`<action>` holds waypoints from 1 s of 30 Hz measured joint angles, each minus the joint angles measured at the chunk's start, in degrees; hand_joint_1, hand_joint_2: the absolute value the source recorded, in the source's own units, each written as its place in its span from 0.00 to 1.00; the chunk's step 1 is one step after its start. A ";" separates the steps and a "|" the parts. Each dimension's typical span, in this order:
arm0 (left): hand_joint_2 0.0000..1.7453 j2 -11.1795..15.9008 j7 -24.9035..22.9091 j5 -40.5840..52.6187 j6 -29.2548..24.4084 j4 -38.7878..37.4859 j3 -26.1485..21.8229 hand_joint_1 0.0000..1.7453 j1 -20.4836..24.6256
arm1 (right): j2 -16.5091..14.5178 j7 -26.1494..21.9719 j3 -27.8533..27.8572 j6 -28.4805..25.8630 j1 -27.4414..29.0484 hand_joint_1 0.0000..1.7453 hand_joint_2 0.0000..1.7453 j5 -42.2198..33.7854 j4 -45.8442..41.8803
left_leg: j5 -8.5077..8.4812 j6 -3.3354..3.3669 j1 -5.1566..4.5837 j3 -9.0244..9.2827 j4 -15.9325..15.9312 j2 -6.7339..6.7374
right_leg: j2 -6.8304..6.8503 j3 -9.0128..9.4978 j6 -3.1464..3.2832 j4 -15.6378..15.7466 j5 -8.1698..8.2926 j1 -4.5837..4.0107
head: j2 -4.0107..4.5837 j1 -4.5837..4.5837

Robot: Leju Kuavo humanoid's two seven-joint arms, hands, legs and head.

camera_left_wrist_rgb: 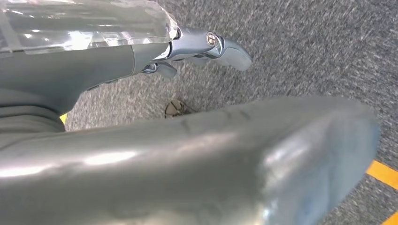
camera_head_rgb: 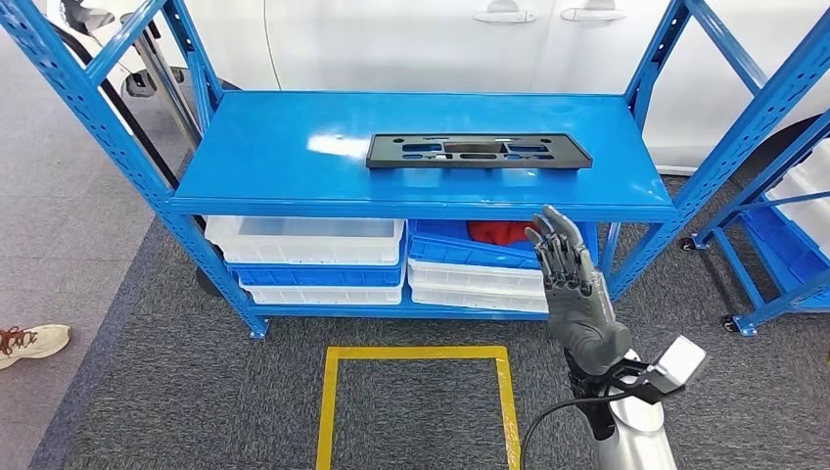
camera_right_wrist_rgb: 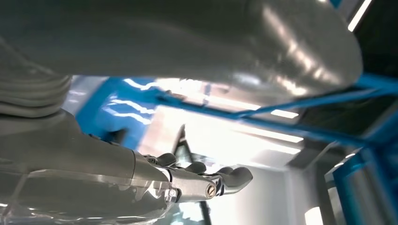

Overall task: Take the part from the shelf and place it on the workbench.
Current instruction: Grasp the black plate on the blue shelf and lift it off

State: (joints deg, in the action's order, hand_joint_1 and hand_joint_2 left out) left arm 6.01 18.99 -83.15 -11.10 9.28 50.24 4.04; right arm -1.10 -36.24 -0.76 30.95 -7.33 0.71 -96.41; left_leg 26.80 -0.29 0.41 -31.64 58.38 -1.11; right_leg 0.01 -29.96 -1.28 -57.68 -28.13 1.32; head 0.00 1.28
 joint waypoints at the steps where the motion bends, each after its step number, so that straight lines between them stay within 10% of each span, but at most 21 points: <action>1: 0.00 0.12 0.04 -0.05 -0.04 -0.02 0.26 0.00 0.04 | 0.04 -0.37 -0.81 0.33 -0.14 0.00 0.00 -0.91 -1.48 | -0.08 0.22 -0.03 -0.05 -0.11 0.00 | -0.01 0.01 -0.20 0.13 0.10 0.01 | 0.00 0.01; 4: 0.00 0.38 0.27 -0.24 -0.05 -0.12 1.24 0.00 0.34 | 0.27 -1.49 -3.09 1.53 -0.64 0.00 0.00 -3.99 -6.03 | -0.93 1.14 0.42 0.43 -1.51 0.10 | 0.00 -0.68 -0.69 -1.41 -1.04 0.00 | 0.00 -0.01; 7: 0.00 0.49 0.65 -0.42 -0.04 -0.43 2.16 0.00 0.55 | 0.46 -2.57 -5.32 2.39 -0.96 0.00 0.00 -6.98 -9.62 | -1.23 1.55 0.45 0.44 -1.91 0.17 | -0.03 -6.03 -0.86 -11.50 -5.62 -0.01 | 0.00 -0.01; 9: 0.00 0.52 0.98 -0.49 -0.14 -0.68 2.44 0.00 0.52 | 0.57 -2.98 -6.58 1.63 -0.88 0.00 0.00 -8.13 -10.65 | -1.14 1.49 0.41 0.45 -1.81 0.12 | -0.02 -8.61 -1.06 -15.57 -5.76 0.11 | 0.00 -0.01; 14: 0.00 0.57 1.37 -0.51 -0.41 -1.02 2.52 0.00 0.54 | 1.10 -3.13 -8.60 -0.63 -1.03 0.00 0.00 -8.80 -11.66 | -0.31 0.31 0.30 0.17 -0.64 -0.31 | -0.15 -3.58 -0.55 -2.21 1.98 0.27 | 0.00 -0.01; 19: 0.00 0.63 1.60 -0.51 -0.72 -1.15 2.52 0.00 0.43 | 1.46 -1.27 -9.78 -7.03 -0.96 0.00 0.00 -8.36 -11.85 | 0.90 -1.42 0.50 -0.69 0.89 0.03 | -0.13 -3.14 1.35 -0.70 1.99 0.11 | 0.00 0.01; 24: 0.00 0.65 2.08 -0.51 -0.67 -1.33 2.63 0.00 0.25 | 2.88 -0.69 -11.40 -12.11 0.49 0.00 0.00 -9.85 -11.76 | 6.61 -2.16 0.69 -8.04 15.46 0.54 | 0.41 -2.90 2.02 -0.54 1.84 -0.04 | 0.00 0.01; 30: 0.00 1.09 1.84 -0.51 -0.55 -1.42 3.69 0.00 0.48 | 4.93 -0.83 -12.62 -11.60 0.83 0.00 0.00 -9.55 -11.58 | -0.93 -1.00 0.42 -1.40 0.24 0.84 | 0.36 -2.48 0.78 -0.89 1.28 -0.29 | 0.00 0.01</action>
State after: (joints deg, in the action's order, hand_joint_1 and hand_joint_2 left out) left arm 7.10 20.83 -83.67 -11.65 7.86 53.93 4.52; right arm 3.83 -37.07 -13.38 19.35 -6.49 -8.84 -107.99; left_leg 25.88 -1.28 0.83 -33.04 58.62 -0.27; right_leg 0.37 -32.44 -0.50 -58.57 -26.85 1.03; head 0.00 1.29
